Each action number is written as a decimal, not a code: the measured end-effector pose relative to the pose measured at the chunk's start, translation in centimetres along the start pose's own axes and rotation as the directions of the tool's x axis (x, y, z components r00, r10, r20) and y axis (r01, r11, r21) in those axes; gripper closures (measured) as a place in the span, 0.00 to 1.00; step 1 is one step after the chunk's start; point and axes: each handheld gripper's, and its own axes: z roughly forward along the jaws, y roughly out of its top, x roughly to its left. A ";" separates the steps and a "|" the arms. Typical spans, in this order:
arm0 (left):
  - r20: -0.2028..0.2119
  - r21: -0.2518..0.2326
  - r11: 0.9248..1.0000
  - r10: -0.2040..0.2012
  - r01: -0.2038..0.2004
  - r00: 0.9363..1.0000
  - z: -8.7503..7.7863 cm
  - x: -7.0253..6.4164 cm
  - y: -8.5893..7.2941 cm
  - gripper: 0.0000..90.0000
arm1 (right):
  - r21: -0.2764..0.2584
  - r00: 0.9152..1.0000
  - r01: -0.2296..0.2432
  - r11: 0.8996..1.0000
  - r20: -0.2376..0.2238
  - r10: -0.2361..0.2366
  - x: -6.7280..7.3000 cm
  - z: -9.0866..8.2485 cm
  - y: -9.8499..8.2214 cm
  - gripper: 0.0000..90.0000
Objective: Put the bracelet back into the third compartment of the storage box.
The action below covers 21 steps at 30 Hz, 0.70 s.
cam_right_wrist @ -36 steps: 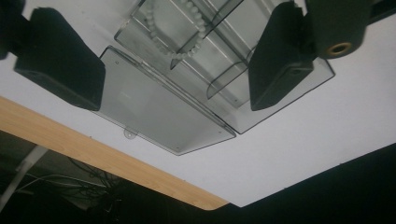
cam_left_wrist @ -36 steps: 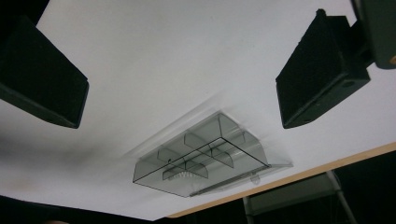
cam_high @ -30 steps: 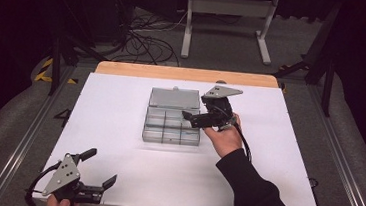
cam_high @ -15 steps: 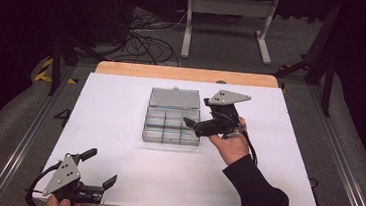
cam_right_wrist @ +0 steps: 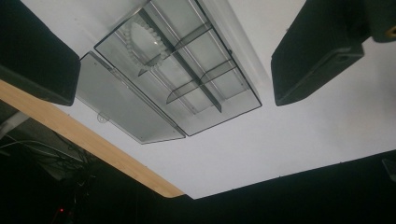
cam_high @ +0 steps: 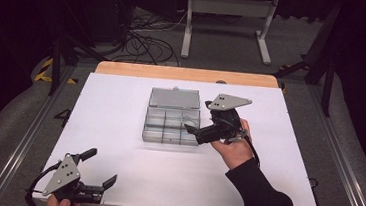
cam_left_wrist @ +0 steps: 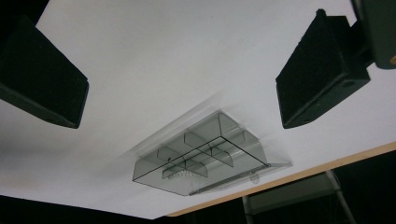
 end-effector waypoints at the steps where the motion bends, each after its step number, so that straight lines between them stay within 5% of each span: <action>1: 0.000 0.000 1.000 0.000 0.000 1.000 0.0 0.0 0.0 0.03 | 0.002 1.000 0.006 1.000 0.000 -0.006 0.1 -0.1 0.0 0.02; 21: -0.002 -0.001 1.000 0.003 -0.003 1.000 0.0 0.1 0.0 0.03 | -0.015 1.000 -0.005 1.000 -0.010 0.005 0.1 -5.4 -2.6 0.01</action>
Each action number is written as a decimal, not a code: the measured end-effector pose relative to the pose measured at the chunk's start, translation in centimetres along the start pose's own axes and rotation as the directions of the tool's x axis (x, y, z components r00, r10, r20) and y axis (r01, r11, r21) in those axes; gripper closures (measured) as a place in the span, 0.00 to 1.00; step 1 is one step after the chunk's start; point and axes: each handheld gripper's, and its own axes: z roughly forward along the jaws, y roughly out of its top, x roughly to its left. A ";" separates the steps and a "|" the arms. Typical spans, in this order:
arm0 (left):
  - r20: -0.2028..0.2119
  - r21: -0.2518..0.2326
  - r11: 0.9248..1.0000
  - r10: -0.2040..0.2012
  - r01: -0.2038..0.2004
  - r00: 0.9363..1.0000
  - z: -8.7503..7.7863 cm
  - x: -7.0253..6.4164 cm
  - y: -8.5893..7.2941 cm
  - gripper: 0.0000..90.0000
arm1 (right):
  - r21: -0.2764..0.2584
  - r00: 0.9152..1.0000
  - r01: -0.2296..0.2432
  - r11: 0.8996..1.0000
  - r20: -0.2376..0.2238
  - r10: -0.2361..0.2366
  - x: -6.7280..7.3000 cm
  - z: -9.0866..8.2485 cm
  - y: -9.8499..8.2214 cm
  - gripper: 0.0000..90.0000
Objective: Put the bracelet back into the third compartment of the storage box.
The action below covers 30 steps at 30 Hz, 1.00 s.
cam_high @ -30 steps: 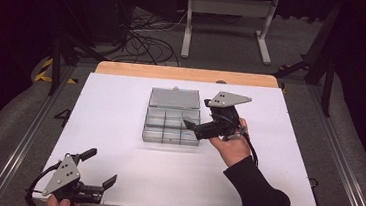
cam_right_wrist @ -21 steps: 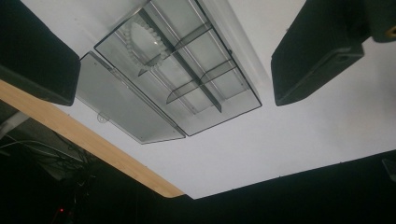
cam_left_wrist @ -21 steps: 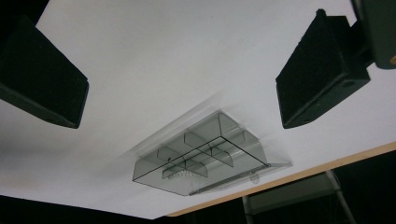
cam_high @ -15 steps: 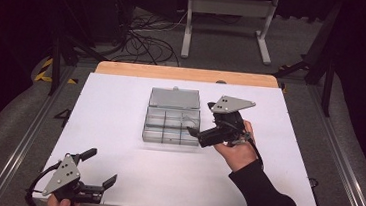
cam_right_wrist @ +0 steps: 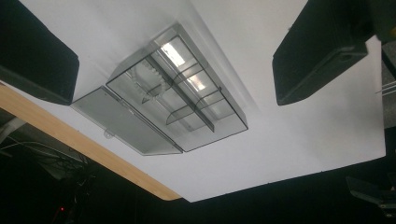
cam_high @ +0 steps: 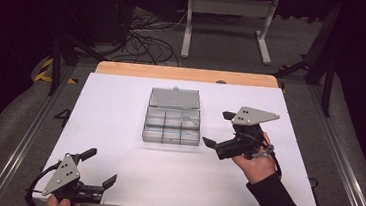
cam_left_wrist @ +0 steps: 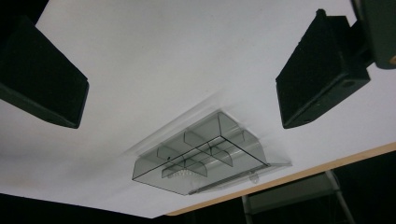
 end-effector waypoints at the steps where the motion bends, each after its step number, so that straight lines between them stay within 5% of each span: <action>1: 0.000 -0.001 1.000 0.000 0.000 1.000 0.0 0.0 0.0 0.03 | 0.000 1.000 0.000 1.000 0.001 0.000 0.0 -0.2 -0.2 0.01; 18: 0.007 -0.009 1.000 -0.012 0.012 1.000 0.0 0.0 0.0 0.03 | -0.006 1.000 -0.021 1.000 -0.004 0.021 -0.2 -3.7 -4.1 0.01; 30: 0.001 -0.003 1.000 -0.003 0.003 1.000 0.0 -0.1 0.0 0.03 | 0.041 1.000 -0.018 0.999 0.001 0.018 -0.8 -4.5 -7.0 0.00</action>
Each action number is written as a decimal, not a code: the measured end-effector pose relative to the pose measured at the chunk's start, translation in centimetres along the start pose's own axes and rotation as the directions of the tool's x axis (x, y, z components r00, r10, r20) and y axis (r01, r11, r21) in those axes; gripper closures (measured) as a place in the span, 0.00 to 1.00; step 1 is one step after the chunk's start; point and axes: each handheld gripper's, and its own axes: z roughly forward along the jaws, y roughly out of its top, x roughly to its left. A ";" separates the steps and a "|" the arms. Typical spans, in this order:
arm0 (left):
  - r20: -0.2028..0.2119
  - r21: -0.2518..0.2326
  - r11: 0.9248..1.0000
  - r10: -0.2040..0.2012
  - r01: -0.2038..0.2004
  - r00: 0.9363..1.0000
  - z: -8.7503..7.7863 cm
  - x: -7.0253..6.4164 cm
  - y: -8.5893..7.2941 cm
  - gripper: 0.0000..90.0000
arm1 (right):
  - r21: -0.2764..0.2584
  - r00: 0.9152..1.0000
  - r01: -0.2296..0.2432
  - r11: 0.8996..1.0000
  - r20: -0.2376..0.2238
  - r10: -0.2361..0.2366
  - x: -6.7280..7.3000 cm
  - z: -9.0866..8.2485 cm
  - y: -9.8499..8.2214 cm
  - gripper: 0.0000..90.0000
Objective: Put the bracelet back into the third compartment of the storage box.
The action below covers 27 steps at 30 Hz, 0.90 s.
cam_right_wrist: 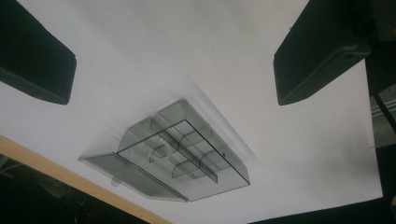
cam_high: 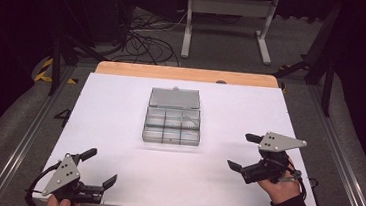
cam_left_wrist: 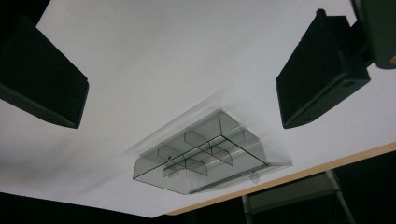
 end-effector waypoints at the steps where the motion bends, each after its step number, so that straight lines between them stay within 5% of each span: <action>1: 0.000 0.000 1.000 -0.001 0.001 1.000 0.0 0.0 0.0 0.03 | -0.001 1.000 0.000 1.000 0.002 0.000 0.0 0.0 -0.2 0.00; 14: 0.002 0.003 1.000 -0.001 0.001 1.000 0.1 0.0 0.0 0.03 | 0.036 0.997 -0.066 0.997 -0.029 0.067 -0.5 0.0 -3.9 0.00; 22: 0.001 0.003 1.000 0.002 -0.002 1.000 0.1 0.0 0.0 0.03 | 0.083 0.986 -0.133 0.988 -0.094 0.141 -0.6 0.2 -5.4 0.00; 27: 0.000 0.004 1.000 0.003 -0.003 1.000 0.1 0.0 0.0 0.03 | 0.088 0.989 -0.119 0.989 -0.078 0.126 -0.3 0.4 -6.3 0.00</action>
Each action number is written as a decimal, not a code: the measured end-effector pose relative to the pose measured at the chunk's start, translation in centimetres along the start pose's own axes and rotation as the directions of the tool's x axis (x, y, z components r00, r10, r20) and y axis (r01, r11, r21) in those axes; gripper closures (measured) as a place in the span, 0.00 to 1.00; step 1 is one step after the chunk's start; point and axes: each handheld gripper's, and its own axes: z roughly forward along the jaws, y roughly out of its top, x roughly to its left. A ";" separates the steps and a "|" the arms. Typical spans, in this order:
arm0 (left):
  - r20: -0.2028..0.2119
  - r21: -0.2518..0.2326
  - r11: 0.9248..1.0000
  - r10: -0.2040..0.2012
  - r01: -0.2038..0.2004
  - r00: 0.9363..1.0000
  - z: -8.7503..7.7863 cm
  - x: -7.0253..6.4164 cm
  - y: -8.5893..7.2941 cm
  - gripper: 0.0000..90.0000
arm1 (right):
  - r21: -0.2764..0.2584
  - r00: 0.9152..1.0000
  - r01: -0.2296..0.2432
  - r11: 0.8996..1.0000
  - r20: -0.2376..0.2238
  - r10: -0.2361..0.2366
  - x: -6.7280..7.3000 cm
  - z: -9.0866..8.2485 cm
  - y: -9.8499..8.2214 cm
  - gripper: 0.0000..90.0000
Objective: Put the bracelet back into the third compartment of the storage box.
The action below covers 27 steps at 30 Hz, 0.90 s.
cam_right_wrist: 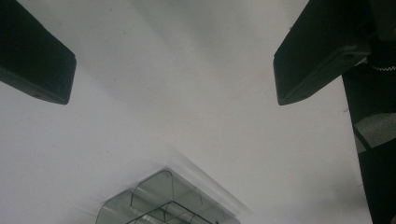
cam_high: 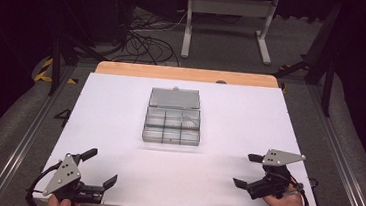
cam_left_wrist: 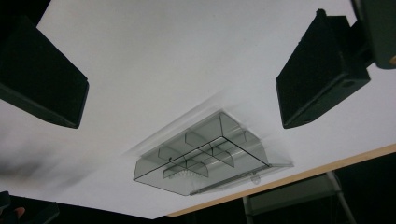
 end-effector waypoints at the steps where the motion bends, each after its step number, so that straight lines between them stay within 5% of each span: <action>1: 0.001 0.000 1.000 0.000 0.000 1.000 0.0 0.0 0.0 0.03 | 0.002 1.000 0.000 1.000 0.002 0.000 0.0 0.1 -0.2 0.00; 27: 0.004 0.019 1.000 -0.003 0.003 1.000 0.2 0.1 -0.1 0.03 | 0.063 1.000 -0.003 0.998 0.014 0.002 1.2 1.5 -3.3 0.00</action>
